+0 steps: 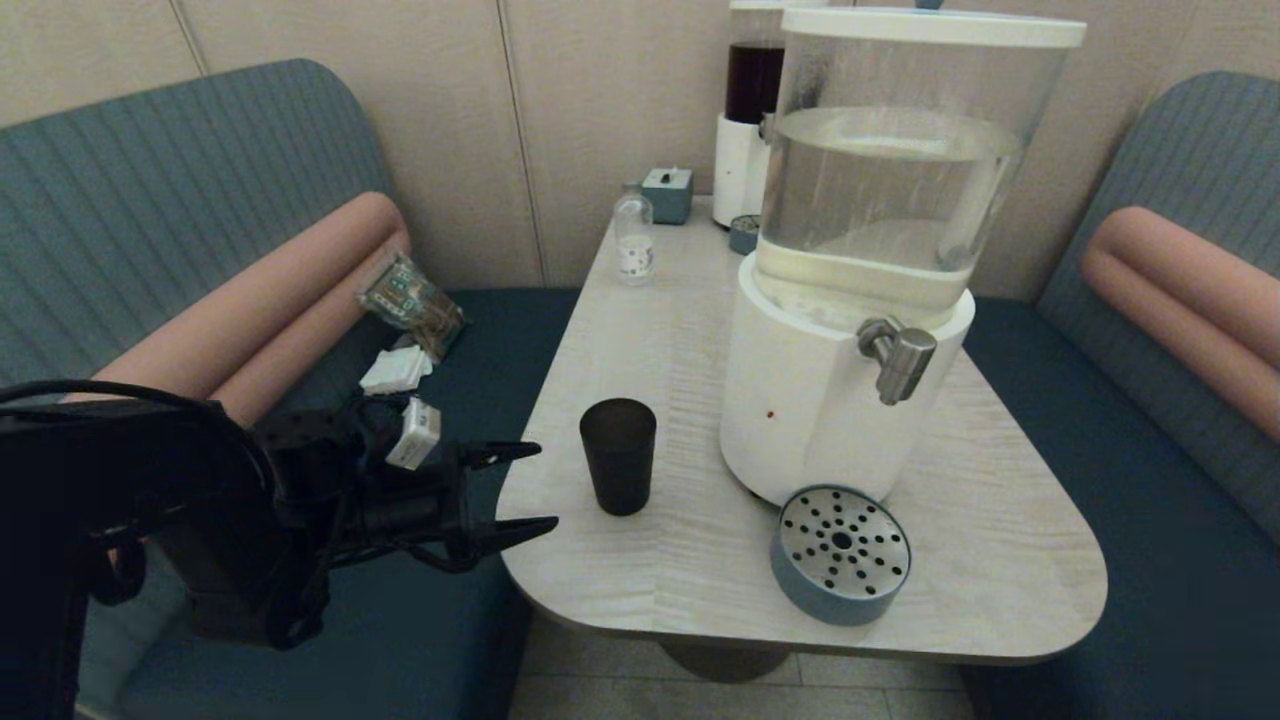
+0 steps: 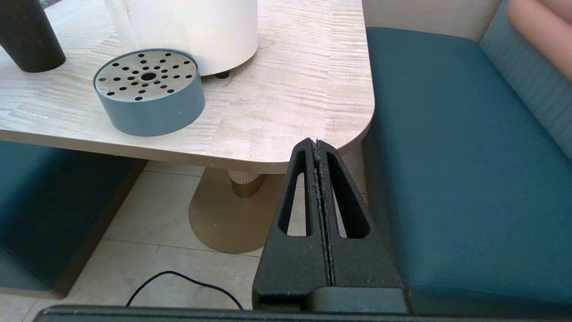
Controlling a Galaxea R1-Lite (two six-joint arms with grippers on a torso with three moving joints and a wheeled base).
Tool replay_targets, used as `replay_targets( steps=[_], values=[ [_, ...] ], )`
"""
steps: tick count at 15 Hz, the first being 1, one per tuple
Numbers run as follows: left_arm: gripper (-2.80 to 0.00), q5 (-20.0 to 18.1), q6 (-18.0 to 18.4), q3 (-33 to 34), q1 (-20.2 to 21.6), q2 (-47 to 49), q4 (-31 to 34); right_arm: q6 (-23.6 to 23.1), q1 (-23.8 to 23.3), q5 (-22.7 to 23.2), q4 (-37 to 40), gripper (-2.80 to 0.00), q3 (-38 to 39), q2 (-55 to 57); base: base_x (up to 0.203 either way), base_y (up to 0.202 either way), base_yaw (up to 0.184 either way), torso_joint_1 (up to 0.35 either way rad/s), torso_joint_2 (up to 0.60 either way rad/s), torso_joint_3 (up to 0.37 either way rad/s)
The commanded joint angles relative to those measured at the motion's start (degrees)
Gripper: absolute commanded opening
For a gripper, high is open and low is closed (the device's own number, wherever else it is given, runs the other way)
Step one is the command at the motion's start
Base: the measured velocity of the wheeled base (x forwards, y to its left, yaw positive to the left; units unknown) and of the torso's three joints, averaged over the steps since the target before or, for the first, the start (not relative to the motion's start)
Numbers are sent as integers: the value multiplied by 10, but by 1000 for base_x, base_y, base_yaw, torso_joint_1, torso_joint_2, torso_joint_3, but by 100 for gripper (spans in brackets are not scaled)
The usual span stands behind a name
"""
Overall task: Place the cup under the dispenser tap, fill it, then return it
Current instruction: Pick up the cup
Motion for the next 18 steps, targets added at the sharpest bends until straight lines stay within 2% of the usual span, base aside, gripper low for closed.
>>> replay_targets(
  steps=[1,8,10,12,18],
  values=[
    [0,-3,0,-21,-15,29,-5,0,0,0,0,-280,8,-2,0,0,0,0,0,0],
    [0,29,-18,-135,-32,104,-5,0,0,0,0,-280,9,-2,0,0,0,0,0,0],
    [0,44,-43,-163,-33,113,-5,0,0,0,0,-280,9,-2,0,0,0,0,0,0],
    [0,48,-60,-175,-45,114,-5,0,0,0,0,-280,8,-2,0,0,0,0,0,0],
    [0,55,-80,-198,-78,123,-5,0,0,0,0,-280,9,-2,0,0,0,0,0,0]
  ],
)
